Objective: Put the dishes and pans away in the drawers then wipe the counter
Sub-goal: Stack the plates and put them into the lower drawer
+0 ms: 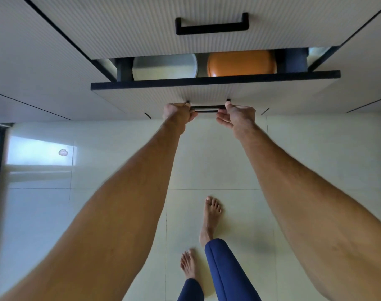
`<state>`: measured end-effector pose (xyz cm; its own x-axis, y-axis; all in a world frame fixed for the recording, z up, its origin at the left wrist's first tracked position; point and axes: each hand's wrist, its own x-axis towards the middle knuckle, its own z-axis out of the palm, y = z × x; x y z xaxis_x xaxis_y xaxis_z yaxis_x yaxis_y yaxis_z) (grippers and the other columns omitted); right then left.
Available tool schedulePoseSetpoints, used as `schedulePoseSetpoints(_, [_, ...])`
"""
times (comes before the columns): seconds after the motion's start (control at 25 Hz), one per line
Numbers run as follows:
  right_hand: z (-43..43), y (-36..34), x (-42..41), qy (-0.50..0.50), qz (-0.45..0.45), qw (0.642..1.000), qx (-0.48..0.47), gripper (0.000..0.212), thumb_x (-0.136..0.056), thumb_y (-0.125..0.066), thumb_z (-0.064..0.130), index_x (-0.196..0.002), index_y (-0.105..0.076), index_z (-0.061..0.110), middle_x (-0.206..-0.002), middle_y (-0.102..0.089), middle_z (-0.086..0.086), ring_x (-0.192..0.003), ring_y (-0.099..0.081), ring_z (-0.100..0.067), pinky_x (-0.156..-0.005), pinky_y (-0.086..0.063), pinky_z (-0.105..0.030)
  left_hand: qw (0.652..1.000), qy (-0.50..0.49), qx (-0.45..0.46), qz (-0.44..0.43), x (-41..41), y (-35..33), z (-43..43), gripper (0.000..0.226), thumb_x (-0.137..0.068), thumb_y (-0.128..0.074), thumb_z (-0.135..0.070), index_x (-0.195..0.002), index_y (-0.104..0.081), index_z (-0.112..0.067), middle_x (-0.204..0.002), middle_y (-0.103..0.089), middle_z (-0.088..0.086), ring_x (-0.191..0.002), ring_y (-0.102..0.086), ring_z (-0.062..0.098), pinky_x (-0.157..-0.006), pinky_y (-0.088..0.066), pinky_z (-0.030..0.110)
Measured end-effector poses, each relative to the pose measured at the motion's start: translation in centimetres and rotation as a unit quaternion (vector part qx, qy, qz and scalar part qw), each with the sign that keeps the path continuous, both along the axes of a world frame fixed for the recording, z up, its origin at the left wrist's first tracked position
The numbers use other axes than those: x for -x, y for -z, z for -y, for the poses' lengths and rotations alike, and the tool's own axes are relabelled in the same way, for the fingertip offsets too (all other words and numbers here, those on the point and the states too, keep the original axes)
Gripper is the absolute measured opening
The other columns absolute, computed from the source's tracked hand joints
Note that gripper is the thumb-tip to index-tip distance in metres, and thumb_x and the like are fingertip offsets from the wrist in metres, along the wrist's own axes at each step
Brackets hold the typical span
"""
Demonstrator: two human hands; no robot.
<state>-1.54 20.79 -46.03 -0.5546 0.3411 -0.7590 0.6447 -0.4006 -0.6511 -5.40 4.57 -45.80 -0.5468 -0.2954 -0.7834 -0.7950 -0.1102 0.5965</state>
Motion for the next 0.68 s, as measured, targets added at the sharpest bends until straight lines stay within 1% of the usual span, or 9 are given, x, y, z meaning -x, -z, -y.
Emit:
schedulePoseSetpoints(0.08, [-0.1, -0.2, 2.1, 0.0, -0.004, 1.0, -0.005, 0.019, -0.1, -0.066, 0.013, -0.105, -0.068, -0.005, -0.094, -0.077, -0.022, -0.086, -0.078, -0.03, -0.068, -0.066, -0.038, 1.0, -0.01, 0.003, 0.008, 2.3, 0.0, -0.2, 0.012, -0.094, -0.071, -0.011, -0.096, -0.07, 0.001, -0.085, -0.076, 0.016, -0.056, -0.074, 0.016, -0.059, -0.063, 0.025])
schedulePoseSetpoints(0.16, [-0.2, -0.1, 4.0, 0.0, 0.002, 1.0, -0.007, 0.017, -0.1, -0.066, 0.013, -0.102, -0.067, -0.005, -0.093, -0.077, -0.022, -0.084, -0.079, -0.029, -0.07, -0.066, -0.04, 1.0, -0.014, 0.001, 0.019, 4.1, 0.0, -0.3, 0.012, -0.093, -0.073, -0.013, -0.091, -0.068, -0.002, -0.081, -0.076, 0.014, -0.061, -0.075, 0.016, -0.067, -0.064, 0.027])
schedulePoseSetpoints(0.28, [-0.3, -0.1, 5.4, 0.003, 0.009, 1.0, -0.012, 0.017, -0.1, -0.067, 0.012, -0.1, -0.067, -0.005, -0.093, -0.077, -0.023, -0.085, -0.079, -0.03, -0.067, -0.066, -0.04, 0.999, -0.015, -0.003, 0.029, 5.6, 0.3, -0.2, 0.014, -0.09, -0.076, -0.015, -0.09, -0.067, -0.003, -0.078, -0.077, 0.012, -0.065, -0.076, 0.015, -0.071, -0.064, 0.028])
schedulePoseSetpoints(0.36, [-0.2, -0.2, 6.1, 0.002, 0.01, 1.0, -0.015, 0.018, -0.1, -0.066, 0.012, -0.099, -0.067, -0.006, -0.092, -0.077, -0.023, -0.082, -0.079, -0.03, -0.063, -0.066, -0.038, 1.0, -0.012, -0.003, 0.025, 6.2, 0.4, -0.2, 0.015, -0.09, -0.076, -0.014, -0.093, -0.069, -0.002, -0.076, -0.077, 0.013, -0.063, -0.076, 0.016, -0.071, -0.064, 0.029])
schedulePoseSetpoints(0.48, [-0.2, -0.5, 7.2, 0.008, 0.012, 1.0, -0.018, 0.019, -0.1, -0.066, 0.011, -0.104, -0.066, -0.007, -0.091, -0.076, -0.022, -0.074, -0.077, -0.027, -0.059, -0.065, -0.036, 0.999, -0.031, 0.001, 0.011, 7.4, 0.7, -0.5, 0.014, -0.089, -0.077, -0.01, -0.096, -0.071, 0.001, -0.082, -0.076, 0.016, -0.057, -0.075, 0.02, -0.064, -0.064, 0.031])
schedulePoseSetpoints(0.6, [-0.3, -0.6, 8.0, 0.009, 0.016, 1.0, -0.022, 0.021, -0.099, -0.068, 0.012, -0.106, -0.067, -0.007, -0.088, -0.077, -0.021, -0.078, -0.079, -0.027, -0.061, -0.065, -0.037, 0.999, -0.047, 0.006, 0.004, 8.4, 0.7, -0.9, 0.014, -0.088, -0.077, -0.007, -0.096, -0.072, 0.003, -0.083, -0.075, 0.018, -0.05, -0.072, 0.02, -0.057, -0.063, 0.029])
schedulePoseSetpoints(0.68, [-0.3, -0.5, 8.2, 0.006, 0.019, 0.999, -0.027, 0.019, -0.099, -0.068, 0.013, -0.103, -0.068, -0.005, -0.088, -0.077, -0.021, -0.079, -0.079, -0.027, -0.065, -0.066, -0.039, 0.999, -0.047, 0.005, 0.004, 8.7, 0.8, -0.8, 0.014, -0.088, -0.077, -0.006, -0.098, -0.073, 0.003, -0.087, -0.076, 0.018, -0.051, -0.072, 0.021, -0.058, -0.063, 0.03])
